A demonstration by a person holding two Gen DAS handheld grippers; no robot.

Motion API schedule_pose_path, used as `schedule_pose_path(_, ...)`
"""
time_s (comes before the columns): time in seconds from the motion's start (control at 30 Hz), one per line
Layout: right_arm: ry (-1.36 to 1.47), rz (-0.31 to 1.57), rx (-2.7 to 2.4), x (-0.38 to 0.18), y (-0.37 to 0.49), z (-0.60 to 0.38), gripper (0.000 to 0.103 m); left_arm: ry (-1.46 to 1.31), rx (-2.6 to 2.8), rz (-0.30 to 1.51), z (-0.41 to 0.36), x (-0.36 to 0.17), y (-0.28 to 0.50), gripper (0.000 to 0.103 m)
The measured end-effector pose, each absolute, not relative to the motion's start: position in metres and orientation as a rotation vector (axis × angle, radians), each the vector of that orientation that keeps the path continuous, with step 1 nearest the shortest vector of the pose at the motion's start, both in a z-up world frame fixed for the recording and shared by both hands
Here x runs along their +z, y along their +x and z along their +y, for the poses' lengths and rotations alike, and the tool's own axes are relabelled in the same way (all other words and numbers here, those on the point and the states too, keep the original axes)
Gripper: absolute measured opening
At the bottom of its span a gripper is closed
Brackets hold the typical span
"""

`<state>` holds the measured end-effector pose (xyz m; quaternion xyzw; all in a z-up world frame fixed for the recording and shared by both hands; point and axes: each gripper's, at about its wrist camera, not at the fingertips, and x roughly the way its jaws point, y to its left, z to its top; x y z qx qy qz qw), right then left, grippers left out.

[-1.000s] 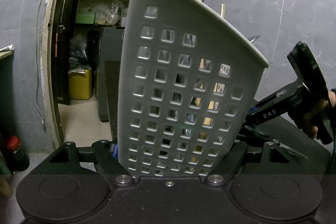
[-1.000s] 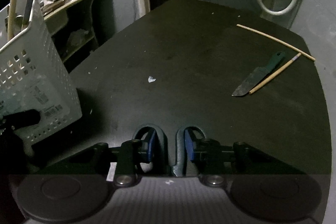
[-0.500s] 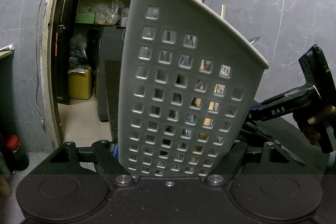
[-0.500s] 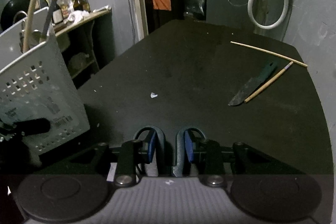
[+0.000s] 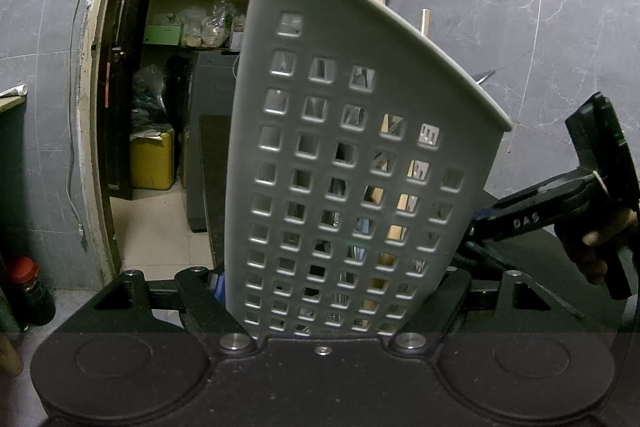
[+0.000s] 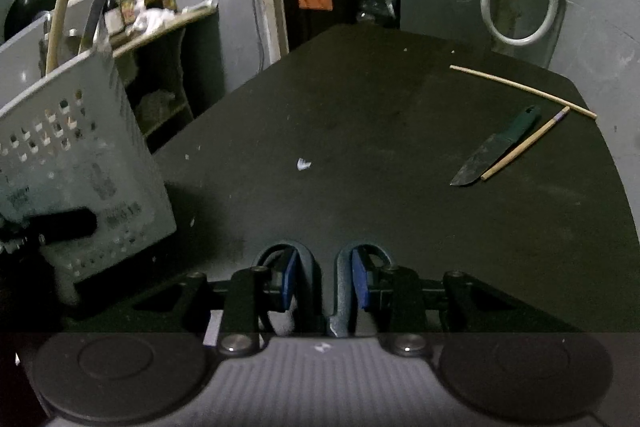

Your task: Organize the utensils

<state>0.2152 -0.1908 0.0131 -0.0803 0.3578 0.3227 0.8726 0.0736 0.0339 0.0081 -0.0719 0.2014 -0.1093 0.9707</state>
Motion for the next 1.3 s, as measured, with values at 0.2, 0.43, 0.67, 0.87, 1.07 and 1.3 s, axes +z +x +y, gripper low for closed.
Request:
schedule_pose_path(0.2,-0.094,0.678,0.683,0.02,0.208,-0.203,0.033,-0.145,-0.219,0.408,0.033,0.008,0.074,0.08)
schedule_pose_path(0.43,-0.02,0.554,0.687,0.037,0.198,-0.215,0.033,-0.147,-0.218,0.407,0.033,0.008,0.075,0.08)
schedule_pose_path(0.67,0.131,0.321,0.701,0.047,0.177,-0.236,0.033,-0.146,-0.218,0.407,0.033,0.008,0.075,0.08)
schedule_pose_path(0.87,0.199,0.155,0.716,0.045,0.171,-0.244,0.033,-0.145,-0.218,0.408,0.033,0.008,0.075,0.08)
schedule_pose_path(1.07,0.267,0.001,0.698,0.044,0.167,-0.25,0.033,-0.141,-0.216,0.408,0.032,0.008,0.076,0.08)
schedule_pose_path(1.3,0.292,-0.11,0.661,0.037,0.149,-0.254,0.033,-0.134,-0.213,0.409,0.03,0.008,0.075,0.079)
